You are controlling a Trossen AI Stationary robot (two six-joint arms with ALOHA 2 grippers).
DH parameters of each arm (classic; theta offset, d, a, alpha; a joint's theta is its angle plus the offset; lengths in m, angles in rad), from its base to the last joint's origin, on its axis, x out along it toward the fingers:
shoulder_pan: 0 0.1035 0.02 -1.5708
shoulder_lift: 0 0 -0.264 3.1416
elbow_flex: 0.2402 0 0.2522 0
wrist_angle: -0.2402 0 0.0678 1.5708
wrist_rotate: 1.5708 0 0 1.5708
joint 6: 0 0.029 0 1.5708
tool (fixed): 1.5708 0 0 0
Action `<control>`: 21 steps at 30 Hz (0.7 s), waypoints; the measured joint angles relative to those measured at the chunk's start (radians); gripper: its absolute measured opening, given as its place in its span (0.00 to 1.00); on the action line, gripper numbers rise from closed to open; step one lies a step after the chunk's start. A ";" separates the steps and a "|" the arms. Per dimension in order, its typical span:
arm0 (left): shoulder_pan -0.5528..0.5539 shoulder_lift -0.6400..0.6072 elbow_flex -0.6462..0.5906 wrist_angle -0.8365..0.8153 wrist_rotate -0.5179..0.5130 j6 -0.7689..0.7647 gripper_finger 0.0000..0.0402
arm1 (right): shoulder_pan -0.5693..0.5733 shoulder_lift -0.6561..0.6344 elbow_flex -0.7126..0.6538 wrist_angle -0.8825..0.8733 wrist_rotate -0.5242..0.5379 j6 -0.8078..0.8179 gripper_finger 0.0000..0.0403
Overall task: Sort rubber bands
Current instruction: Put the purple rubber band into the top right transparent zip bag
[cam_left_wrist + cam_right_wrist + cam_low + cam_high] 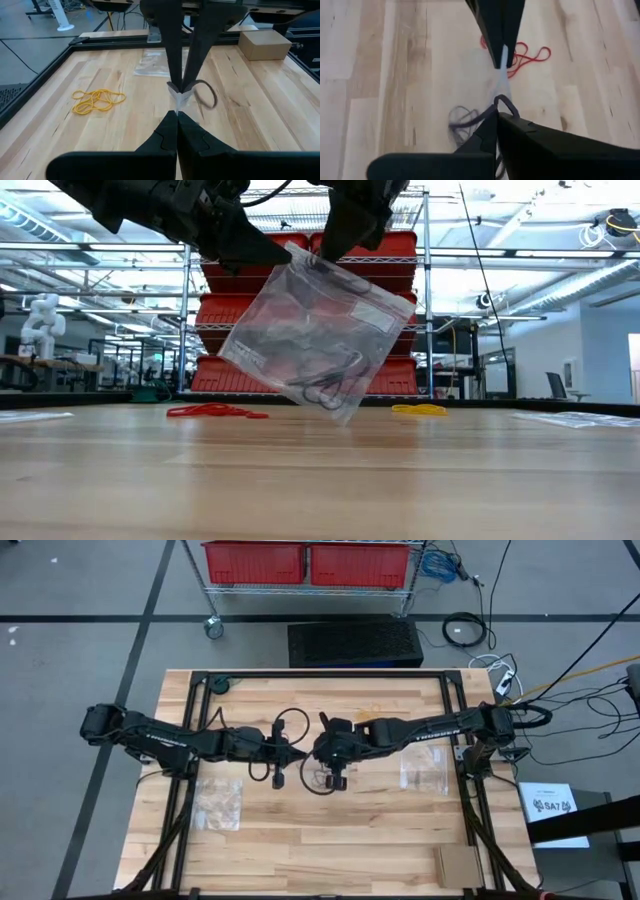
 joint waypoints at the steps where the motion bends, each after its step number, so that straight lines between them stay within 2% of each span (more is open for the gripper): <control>1: 0.000 0.000 0.000 0.000 0.000 0.000 0.00 | 0.000 0.000 -0.004 0.001 0.001 0.005 0.00; 5: 0.000 0.000 0.000 0.000 0.000 0.000 0.00 | -0.010 0.001 -0.045 0.004 -0.019 0.027 0.00; 14: 0.000 0.000 0.000 0.002 0.000 0.000 0.00 | -0.033 0.072 -0.083 0.136 -0.267 0.025 0.00; 17: 0.000 0.000 0.000 0.001 0.000 0.000 0.00 | -0.032 0.091 -0.083 0.145 -0.273 0.037 0.00; 21: 0.000 0.000 0.000 -0.001 0.000 0.000 0.00 | -0.017 0.096 -0.083 0.129 -0.208 0.055 0.06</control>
